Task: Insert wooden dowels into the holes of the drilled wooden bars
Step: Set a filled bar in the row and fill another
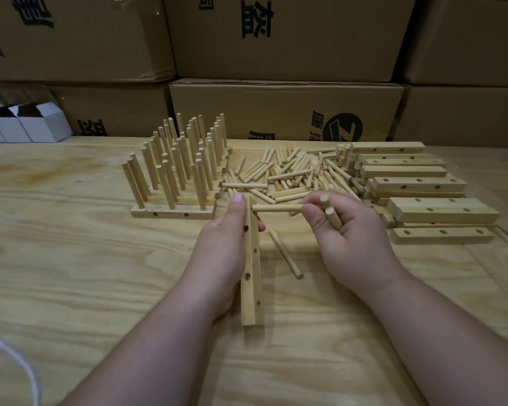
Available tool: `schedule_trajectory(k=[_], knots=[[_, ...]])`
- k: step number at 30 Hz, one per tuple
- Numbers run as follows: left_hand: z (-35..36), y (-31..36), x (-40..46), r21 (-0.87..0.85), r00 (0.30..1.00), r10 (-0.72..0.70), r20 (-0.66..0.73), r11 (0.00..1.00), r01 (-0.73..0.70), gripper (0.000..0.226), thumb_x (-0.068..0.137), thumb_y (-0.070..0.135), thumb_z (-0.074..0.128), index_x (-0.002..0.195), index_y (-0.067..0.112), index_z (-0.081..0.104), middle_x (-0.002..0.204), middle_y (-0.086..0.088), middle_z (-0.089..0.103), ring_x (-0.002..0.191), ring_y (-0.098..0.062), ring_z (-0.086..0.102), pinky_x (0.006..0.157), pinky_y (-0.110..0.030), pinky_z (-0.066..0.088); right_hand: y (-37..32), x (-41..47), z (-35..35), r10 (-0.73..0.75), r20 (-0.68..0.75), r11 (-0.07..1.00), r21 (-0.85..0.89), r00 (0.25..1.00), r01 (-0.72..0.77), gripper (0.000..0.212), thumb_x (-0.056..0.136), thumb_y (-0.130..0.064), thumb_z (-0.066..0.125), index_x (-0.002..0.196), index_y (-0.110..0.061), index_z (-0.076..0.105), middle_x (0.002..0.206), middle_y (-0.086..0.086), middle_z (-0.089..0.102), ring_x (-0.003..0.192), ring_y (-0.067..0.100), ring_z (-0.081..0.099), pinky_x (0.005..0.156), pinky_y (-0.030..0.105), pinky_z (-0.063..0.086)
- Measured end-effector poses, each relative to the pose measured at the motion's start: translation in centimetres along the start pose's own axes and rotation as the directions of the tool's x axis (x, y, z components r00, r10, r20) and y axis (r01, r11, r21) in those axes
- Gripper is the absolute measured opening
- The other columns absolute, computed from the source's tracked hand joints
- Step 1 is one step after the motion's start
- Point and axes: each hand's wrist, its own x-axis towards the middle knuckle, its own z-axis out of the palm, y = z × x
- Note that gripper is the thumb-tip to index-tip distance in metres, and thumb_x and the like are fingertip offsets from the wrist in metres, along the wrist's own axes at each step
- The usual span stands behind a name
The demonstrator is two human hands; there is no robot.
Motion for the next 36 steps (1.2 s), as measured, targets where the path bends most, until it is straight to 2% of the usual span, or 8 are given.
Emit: schedule_trajectory(k=[9, 14, 18, 23, 27, 30, 33, 36], knots=[[0.0, -0.5, 0.2, 0.032, 0.997, 0.049, 0.058, 0.998, -0.051, 0.057, 0.091, 0.075, 0.044, 0.067, 0.031, 0.071, 0.051, 0.009, 0.054, 0.043, -0.006, 0.049, 0.056, -0.028, 0.039, -0.3, 0.5, -0.8, -0.034, 0.071, 0.998, -0.048, 0.997, 0.038, 0.011, 0.093, -0.014, 0.068, 0.099, -0.024, 0.072, 0.088, -0.008, 0.058, 0.081, 0.005, 0.057, 0.071, 0.006, 0.039], [0.0, -0.5, 0.3, 0.078, 0.998, 0.047, 0.037, 0.996, -0.05, 0.061, 0.092, 0.074, 0.043, 0.07, 0.024, 0.071, 0.05, 0.01, 0.056, 0.042, 0.001, 0.051, 0.058, -0.028, 0.038, -0.4, 0.9, -1.3, -0.05, 0.12, 0.994, -0.093, 0.992, 0.061, 0.01, 0.093, -0.017, 0.069, 0.1, -0.021, 0.075, 0.088, -0.004, 0.062, 0.084, 0.008, 0.059, 0.075, 0.015, 0.045], [0.0, -0.4, 0.3, 0.1, 0.998, 0.05, 0.036, 0.994, -0.054, 0.062, 0.093, 0.073, 0.043, 0.074, 0.02, 0.069, 0.049, 0.012, 0.057, 0.042, 0.002, 0.052, 0.059, -0.03, 0.038, -0.4, 1.2, -1.6, -0.064, 0.149, 0.983, -0.159, 0.987, 0.087, 0.009, 0.094, -0.02, 0.068, 0.099, -0.021, 0.077, 0.083, -0.018, 0.06, 0.084, -0.001, 0.059, 0.073, 0.006, 0.04], [0.1, -0.5, 0.4, 0.099, 0.998, 0.049, 0.037, 0.994, -0.052, 0.061, 0.094, 0.071, 0.044, 0.073, 0.019, 0.069, 0.049, 0.013, 0.059, 0.044, 0.004, 0.054, 0.062, -0.03, 0.038, -0.5, 1.3, -1.9, -0.051, 0.162, 0.977, -0.197, 0.985, 0.083, 0.011, 0.094, -0.024, 0.067, 0.092, -0.019, 0.077, 0.087, -0.021, 0.064, 0.092, -0.007, 0.059, 0.074, 0.001, 0.038], [0.0, -0.6, 0.5, 0.13, 0.998, 0.05, 0.034, 0.99, -0.054, 0.062, 0.093, 0.073, 0.043, 0.071, 0.021, 0.07, 0.052, 0.013, 0.063, 0.053, -0.002, 0.058, 0.064, -0.029, 0.04, -0.4, 1.2, -1.8, -0.039, 0.187, 0.97, -0.227, 0.982, 0.081, 0.039, 0.095, -0.039, 0.061, 0.081, -0.003, 0.071, 0.075, -0.001, 0.066, 0.081, 0.01, 0.059, 0.066, 0.015, 0.044], [0.0, -0.6, 0.5, 0.162, 0.996, 0.064, 0.062, 0.984, -0.073, 0.062, 0.094, 0.072, 0.043, 0.068, 0.023, 0.07, 0.053, 0.011, 0.063, 0.047, 0.001, 0.057, 0.062, -0.029, 0.04, -0.5, 1.2, -1.9, 0.027, 0.187, 0.974, -0.224, 0.982, 0.016, 0.045, 0.094, -0.046, 0.058, 0.08, -0.004, 0.068, 0.073, 0.007, 0.063, 0.072, 0.017, 0.055, 0.066, 0.031, 0.044], [0.0, -0.6, 0.4, 0.193, 0.992, 0.085, 0.095, 0.976, -0.102, 0.055, 0.095, 0.07, 0.042, 0.068, 0.033, 0.071, 0.054, 0.008, 0.061, 0.046, 0.0, 0.055, 0.06, -0.029, 0.04, -0.6, 1.2, -2.1, 0.079, 0.179, 0.976, -0.215, 0.981, -0.039, 0.046, 0.092, -0.05, 0.057, 0.077, -0.007, 0.067, 0.067, 0.006, 0.06, 0.068, 0.017, 0.054, 0.06, 0.033, 0.043], [0.0, -0.7, 0.4, 0.2, 0.99, 0.097, 0.098, 0.973, -0.115, 0.055, 0.096, 0.069, 0.042, 0.071, 0.029, 0.07, 0.055, 0.008, 0.06, 0.046, -0.001, 0.054, 0.06, -0.03, 0.04, -0.6, 1.1, -2.1, 0.11, 0.171, 0.974, -0.216, 0.979, -0.072, 0.047, 0.093, -0.051, 0.056, 0.074, -0.01, 0.064, 0.063, 0.005, 0.057, 0.064, 0.018, 0.052, 0.054, 0.03, 0.04]])
